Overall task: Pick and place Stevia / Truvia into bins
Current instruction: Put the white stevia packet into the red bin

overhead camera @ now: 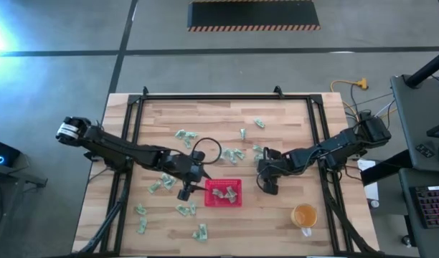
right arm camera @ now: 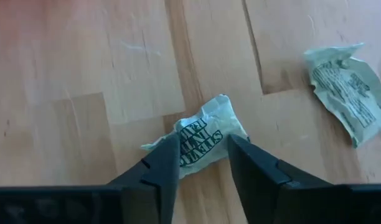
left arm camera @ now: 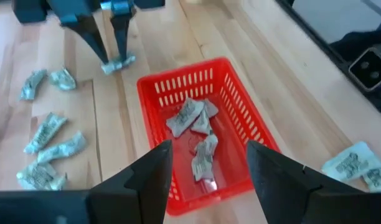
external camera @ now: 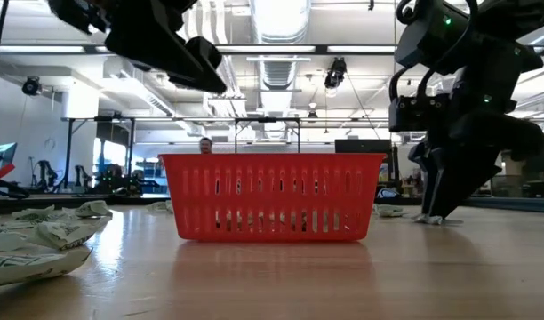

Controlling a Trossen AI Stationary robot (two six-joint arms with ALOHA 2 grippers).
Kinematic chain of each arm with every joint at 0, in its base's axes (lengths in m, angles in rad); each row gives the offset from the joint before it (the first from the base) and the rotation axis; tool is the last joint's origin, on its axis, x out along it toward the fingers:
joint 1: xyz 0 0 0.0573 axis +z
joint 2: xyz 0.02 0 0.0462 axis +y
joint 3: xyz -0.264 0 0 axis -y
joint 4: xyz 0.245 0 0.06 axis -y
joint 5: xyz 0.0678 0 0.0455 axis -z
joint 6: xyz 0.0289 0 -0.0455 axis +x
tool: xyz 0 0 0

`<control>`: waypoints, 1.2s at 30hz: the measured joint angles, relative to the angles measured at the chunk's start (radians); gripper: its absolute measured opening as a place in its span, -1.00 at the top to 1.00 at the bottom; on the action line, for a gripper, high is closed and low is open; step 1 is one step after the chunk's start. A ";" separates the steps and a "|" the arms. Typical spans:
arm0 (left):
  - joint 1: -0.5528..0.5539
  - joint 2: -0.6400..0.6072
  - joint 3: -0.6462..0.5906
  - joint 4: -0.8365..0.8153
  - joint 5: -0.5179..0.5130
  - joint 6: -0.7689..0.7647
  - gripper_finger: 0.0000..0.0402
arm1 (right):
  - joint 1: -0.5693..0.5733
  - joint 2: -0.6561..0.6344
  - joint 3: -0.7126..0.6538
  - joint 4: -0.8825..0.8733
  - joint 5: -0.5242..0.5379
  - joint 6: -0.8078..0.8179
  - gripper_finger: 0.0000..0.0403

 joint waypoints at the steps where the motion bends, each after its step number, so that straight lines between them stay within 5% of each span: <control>1: 0.000 -0.006 0.000 0.001 0.000 0.000 0.06 | 0.000 0.000 0.000 -0.001 -0.003 -0.005 0.50; 9: -0.001 -0.056 -0.002 -0.058 -0.058 -0.020 0.06 | 0.000 0.000 0.020 0.000 -0.002 -0.099 0.93; 20: 0.000 -0.090 -0.014 -0.425 -0.353 -0.218 0.06 | 0.002 0.000 0.105 0.019 0.011 -0.217 0.96; 26: 0.000 -0.085 -0.028 -0.483 -0.473 -0.235 0.06 | 0.004 0.000 0.143 0.106 0.011 -0.299 0.96; 36: 0.001 -0.085 -0.072 -0.502 -0.527 -0.237 0.06 | 0.052 0.000 0.153 0.335 -0.076 -0.425 0.96</control>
